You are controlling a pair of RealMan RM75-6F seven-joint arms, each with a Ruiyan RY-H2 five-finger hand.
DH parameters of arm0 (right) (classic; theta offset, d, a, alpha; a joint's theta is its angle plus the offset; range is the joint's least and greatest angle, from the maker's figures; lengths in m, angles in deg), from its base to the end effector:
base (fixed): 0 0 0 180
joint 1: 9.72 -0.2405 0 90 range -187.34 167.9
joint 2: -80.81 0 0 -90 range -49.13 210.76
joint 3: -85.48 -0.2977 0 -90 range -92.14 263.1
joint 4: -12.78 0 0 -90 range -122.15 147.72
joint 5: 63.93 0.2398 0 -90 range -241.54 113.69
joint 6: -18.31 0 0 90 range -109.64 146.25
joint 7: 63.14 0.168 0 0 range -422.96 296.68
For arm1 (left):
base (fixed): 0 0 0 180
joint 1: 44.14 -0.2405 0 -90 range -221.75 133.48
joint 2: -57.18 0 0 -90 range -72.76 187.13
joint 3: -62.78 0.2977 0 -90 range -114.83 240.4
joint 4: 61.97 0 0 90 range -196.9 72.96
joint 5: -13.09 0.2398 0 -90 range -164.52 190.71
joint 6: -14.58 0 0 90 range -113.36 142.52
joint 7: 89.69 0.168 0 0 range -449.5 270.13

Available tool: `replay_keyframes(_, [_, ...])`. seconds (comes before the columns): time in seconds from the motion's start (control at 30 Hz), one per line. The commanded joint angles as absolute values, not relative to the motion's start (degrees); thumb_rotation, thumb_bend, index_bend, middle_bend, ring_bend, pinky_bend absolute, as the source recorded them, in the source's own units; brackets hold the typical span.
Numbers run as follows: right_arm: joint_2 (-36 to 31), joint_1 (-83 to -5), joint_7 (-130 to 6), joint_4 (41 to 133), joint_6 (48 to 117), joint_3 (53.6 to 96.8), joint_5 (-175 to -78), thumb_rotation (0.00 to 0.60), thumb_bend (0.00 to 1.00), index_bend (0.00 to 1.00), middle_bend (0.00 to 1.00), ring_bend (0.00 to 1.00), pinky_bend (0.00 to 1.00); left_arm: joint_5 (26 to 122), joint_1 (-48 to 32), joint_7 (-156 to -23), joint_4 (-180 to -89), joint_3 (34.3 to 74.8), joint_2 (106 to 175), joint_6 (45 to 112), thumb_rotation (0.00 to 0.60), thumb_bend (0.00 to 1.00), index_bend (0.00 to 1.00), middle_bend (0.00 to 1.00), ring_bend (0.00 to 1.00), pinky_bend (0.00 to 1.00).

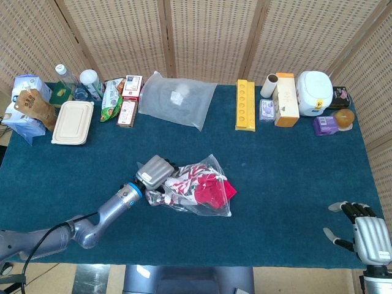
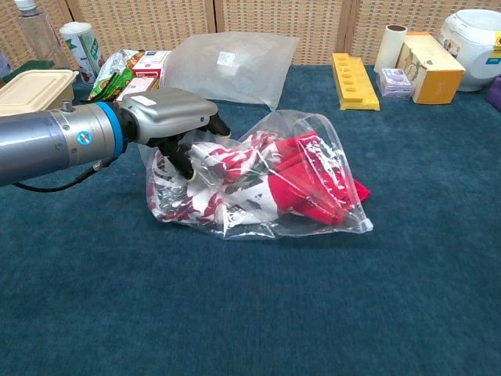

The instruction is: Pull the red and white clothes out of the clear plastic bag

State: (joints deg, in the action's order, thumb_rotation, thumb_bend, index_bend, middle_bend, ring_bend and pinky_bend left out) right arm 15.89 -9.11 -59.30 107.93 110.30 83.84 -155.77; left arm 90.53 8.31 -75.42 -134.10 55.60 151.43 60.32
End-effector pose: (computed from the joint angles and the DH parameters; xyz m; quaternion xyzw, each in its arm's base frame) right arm -0.3441 -0.1707 0.1493 0.5606 -0.4024 0.4473 0.5690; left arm -0.1232 0.4195 -0.1052 -0.8459 -0.2435 -0.3402 0.3309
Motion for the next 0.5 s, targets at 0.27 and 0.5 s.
replay_keyframes(0.27, [16.4,-8.7,-60.2,109.2,110.5,83.9,-155.5,0.6,0.21,0.4,0.44,0.4,0.3,106.9,12.8,-102.5,-109.7,58.4,164.0,73.6,0.6,0.53,0.86,0.64,0.64,0.74])
replay_keyframes(0.5, [16.4,-8.8,-60.7,109.7,110.2,83.9,-155.4,0.6,0.21,0.4,0.44,0.4,0.31,111.8,12.8,-112.8,-100.6,60.9,167.6,82.9,0.6,0.49,0.86,0.65,0.64,0.74])
